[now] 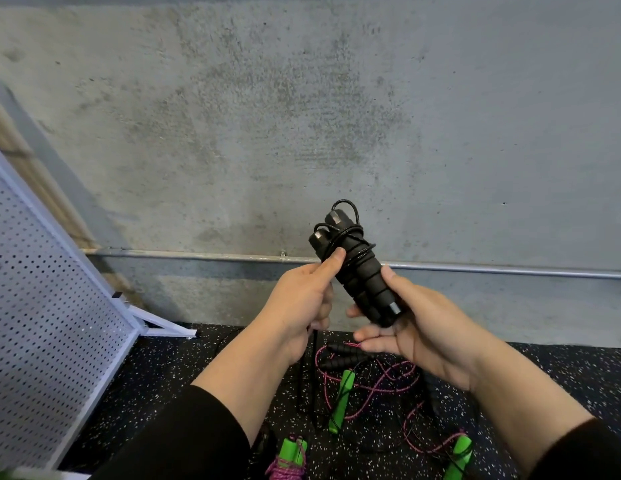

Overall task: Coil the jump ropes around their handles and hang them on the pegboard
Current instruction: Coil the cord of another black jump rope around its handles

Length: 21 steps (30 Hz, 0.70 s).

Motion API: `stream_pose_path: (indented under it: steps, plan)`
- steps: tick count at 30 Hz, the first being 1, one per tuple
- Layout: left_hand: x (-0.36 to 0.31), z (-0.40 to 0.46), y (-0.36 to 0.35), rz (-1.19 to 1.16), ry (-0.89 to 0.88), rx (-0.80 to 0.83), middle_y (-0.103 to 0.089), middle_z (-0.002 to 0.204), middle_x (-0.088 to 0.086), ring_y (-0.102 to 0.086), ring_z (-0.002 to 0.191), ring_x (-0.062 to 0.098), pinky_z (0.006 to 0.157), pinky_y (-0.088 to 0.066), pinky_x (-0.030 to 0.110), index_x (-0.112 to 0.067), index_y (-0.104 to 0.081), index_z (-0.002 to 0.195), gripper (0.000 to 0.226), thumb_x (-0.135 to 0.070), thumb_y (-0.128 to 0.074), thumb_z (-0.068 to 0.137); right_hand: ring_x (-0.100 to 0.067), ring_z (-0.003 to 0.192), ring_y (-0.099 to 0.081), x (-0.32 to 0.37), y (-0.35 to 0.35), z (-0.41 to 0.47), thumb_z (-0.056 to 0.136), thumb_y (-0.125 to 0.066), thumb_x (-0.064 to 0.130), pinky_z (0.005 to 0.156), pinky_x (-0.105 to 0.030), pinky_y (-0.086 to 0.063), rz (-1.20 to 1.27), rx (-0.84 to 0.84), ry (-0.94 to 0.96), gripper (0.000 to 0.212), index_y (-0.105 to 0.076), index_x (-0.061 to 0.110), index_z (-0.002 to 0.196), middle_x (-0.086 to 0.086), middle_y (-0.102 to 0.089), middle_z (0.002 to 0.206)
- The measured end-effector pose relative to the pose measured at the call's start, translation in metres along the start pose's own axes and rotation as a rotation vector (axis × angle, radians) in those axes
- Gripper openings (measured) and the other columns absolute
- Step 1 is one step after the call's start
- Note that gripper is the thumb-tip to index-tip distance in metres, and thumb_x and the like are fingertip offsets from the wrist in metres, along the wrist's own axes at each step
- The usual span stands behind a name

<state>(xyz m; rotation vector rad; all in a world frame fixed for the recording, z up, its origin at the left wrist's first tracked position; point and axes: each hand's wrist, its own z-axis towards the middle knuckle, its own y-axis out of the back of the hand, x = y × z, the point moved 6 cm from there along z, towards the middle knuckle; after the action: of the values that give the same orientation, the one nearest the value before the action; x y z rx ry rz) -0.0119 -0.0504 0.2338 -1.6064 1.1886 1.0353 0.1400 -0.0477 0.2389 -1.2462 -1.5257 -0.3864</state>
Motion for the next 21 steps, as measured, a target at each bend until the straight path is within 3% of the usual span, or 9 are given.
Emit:
stream_pose_path:
  steps: [3,7,9,11,13,17,21]
  plan:
    - [-0.001,0.000,0.000,0.016,0.004,0.040,-0.032,0.055,-0.010,-0.022,0.045,0.008,0.044,-0.021,0.024,-0.016,-0.057,0.100,0.040,-0.055,-0.065,0.093,-0.019,0.067,-0.056,0.006,0.005,0.001,0.093,-0.059,0.042,0.059,-0.030,-0.055,-0.025,-0.031,0.084,0.044,-0.067,0.009,0.121,-0.019,-0.065,0.095]
    - [-0.002,-0.001,-0.005,0.014,0.023,0.093,-0.042,0.061,-0.007,-0.022,0.046,0.008,0.044,-0.021,0.022,-0.007,-0.066,0.112,0.045,-0.049,-0.060,0.098,-0.011,0.073,-0.057,0.026,0.022,0.000,0.097,-0.062,0.032,0.060,-0.030,-0.053,-0.263,-0.254,0.321,0.021,-0.072,0.026,0.115,0.000,-0.069,0.092]
    - [-0.001,-0.002,-0.007,0.056,0.034,0.121,-0.045,0.061,-0.007,-0.024,0.045,0.007,0.044,-0.022,0.023,-0.006,-0.067,0.118,0.044,-0.046,-0.058,0.100,-0.007,0.076,-0.060,0.039,0.031,-0.005,0.095,-0.068,0.033,0.068,-0.026,-0.054,-0.567,-0.410,0.405,0.028,-0.066,0.032,0.123,0.012,-0.069,0.094]
    - [0.000,-0.005,-0.009,0.078,0.047,0.137,-0.042,0.062,-0.008,-0.023,0.046,0.007,0.044,-0.022,0.022,-0.008,-0.068,0.117,0.046,-0.050,-0.060,0.099,-0.004,0.090,-0.061,0.043,0.034,-0.006,0.089,-0.075,0.033,0.079,-0.018,-0.046,-0.818,-0.479,0.426,0.049,-0.055,0.035,0.134,0.015,-0.064,0.106]
    - [0.001,-0.006,-0.010,0.077,0.056,0.130,-0.037,0.062,-0.008,-0.021,0.048,0.008,0.043,-0.019,0.022,-0.008,-0.068,0.117,0.053,-0.056,-0.062,0.095,-0.006,0.103,-0.055,0.041,0.032,-0.006,0.085,-0.080,0.032,0.086,-0.021,-0.039,-0.978,-0.502,0.443,0.060,-0.054,0.030,0.139,0.011,-0.058,0.116]
    - [0.003,-0.007,-0.011,0.035,0.055,0.072,-0.031,0.062,-0.007,-0.018,0.049,0.009,0.041,-0.017,0.022,-0.017,-0.059,0.107,0.052,-0.064,-0.067,0.086,-0.008,0.097,-0.050,0.040,0.015,-0.009,0.080,-0.083,0.033,0.074,-0.018,-0.035,-1.176,-0.529,0.564,0.047,-0.051,0.036,0.115,0.014,-0.052,0.106]
    - [0.003,-0.005,-0.006,-0.022,0.057,0.021,-0.030,0.059,-0.007,-0.017,0.046,0.008,0.042,-0.013,0.023,-0.021,-0.053,0.096,0.043,-0.062,-0.065,0.090,-0.007,0.095,-0.049,0.040,0.009,-0.008,0.075,-0.085,0.043,0.074,-0.021,-0.036,-1.270,-0.501,0.611,0.048,-0.051,0.037,0.109,0.015,-0.052,0.103]
